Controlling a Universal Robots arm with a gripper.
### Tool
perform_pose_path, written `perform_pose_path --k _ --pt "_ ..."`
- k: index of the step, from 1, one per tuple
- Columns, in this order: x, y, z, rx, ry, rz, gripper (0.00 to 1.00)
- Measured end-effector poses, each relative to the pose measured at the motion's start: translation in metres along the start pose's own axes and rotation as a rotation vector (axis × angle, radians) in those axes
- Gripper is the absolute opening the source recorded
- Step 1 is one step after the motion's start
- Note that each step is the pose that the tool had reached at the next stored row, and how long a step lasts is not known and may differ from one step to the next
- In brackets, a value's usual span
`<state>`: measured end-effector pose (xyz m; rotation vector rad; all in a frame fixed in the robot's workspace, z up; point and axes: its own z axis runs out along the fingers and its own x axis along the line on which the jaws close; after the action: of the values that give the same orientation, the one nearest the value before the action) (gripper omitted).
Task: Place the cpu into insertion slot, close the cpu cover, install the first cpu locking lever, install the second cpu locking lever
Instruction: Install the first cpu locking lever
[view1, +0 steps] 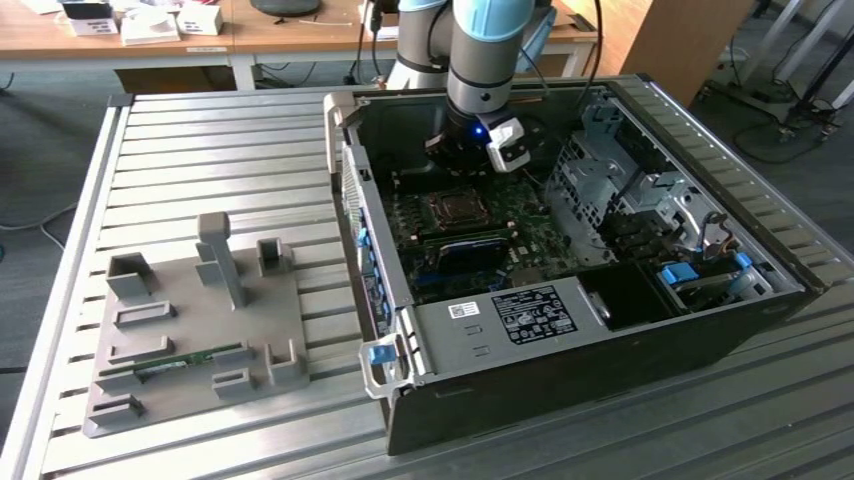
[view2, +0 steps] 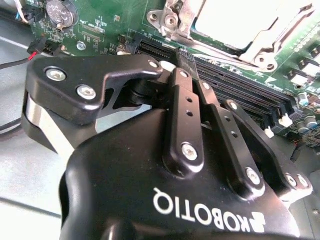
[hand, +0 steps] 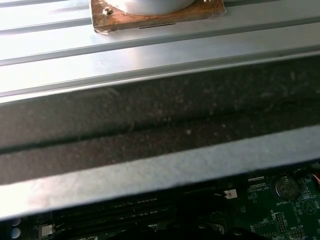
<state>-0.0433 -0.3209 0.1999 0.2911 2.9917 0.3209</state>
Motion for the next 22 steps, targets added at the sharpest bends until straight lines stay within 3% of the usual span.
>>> perform_pose_path --k 22 --pt "0.0065 -0.0012 -0.0009 -0.0021 -0.0091 -0.002 0.11"
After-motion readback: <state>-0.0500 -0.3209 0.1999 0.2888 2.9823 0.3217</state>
